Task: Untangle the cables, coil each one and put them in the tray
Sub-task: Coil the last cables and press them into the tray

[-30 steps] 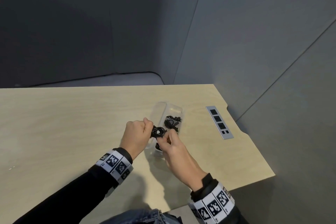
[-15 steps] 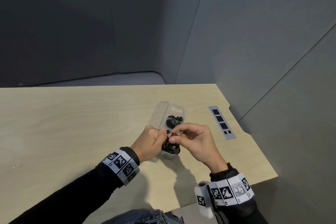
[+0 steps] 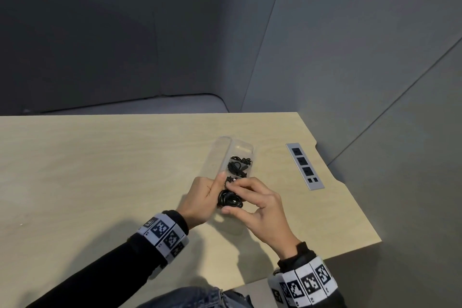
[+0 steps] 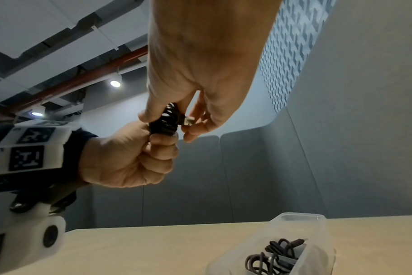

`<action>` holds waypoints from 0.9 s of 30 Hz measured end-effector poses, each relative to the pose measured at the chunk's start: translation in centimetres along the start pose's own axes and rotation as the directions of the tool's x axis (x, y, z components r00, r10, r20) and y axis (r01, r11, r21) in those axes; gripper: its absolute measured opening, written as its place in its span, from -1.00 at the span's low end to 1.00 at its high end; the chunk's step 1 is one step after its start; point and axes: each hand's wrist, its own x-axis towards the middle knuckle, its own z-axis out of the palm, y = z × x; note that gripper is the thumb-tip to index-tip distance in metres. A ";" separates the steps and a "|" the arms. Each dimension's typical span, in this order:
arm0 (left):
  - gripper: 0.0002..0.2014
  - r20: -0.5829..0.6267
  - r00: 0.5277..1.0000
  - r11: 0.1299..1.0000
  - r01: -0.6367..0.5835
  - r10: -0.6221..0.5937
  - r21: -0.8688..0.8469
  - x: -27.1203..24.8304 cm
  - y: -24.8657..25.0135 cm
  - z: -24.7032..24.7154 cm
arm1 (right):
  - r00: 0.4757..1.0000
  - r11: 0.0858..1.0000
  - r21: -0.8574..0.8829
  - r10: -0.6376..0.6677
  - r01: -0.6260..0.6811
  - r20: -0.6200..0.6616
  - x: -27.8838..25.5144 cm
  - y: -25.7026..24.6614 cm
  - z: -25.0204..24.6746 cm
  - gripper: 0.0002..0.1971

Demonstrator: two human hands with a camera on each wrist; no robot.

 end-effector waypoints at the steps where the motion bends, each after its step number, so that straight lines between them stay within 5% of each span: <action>1: -0.32 0.010 1.000 1.000 -0.008 0.008 -0.001 0.0 0.2 -0.1 | 1.000 1.000 -0.014 -0.003 0.003 -0.004 0.0 0.0 0.0 -0.59; 7: -0.40 0.156 0.987 0.996 -0.042 0.029 0.075 0.0 0.5 -1.4 | 0.994 0.990 -0.137 -0.012 0.027 0.112 0.5 -0.5 -0.4 -0.67; 13: -0.86 0.448 0.890 0.919 -0.245 0.087 0.309 0.2 1.1 -3.1 | 0.966 0.971 -0.237 0.049 0.013 0.255 0.7 -1.2 -1.4 -0.63; 16: -0.85 0.523 0.851 0.828 -0.319 0.037 0.461 0.3 1.3 -3.2 | 0.955 0.940 -0.328 0.009 0.094 0.298 1.0 -1.2 -2.0 -0.67; 21: -0.91 0.580 0.811 0.842 -0.261 -0.075 0.473 0.5 1.1 -3.1 | 0.944 0.862 -0.476 -0.008 0.173 0.329 1.5 -0.7 -2.5 -0.69; 27: -0.85 0.541 0.839 0.849 -0.326 0.058 0.416 2.2 0.8 -3.5 | 0.959 0.811 -0.531 -0.119 0.244 0.258 2.0 0.0 -1.2 -0.65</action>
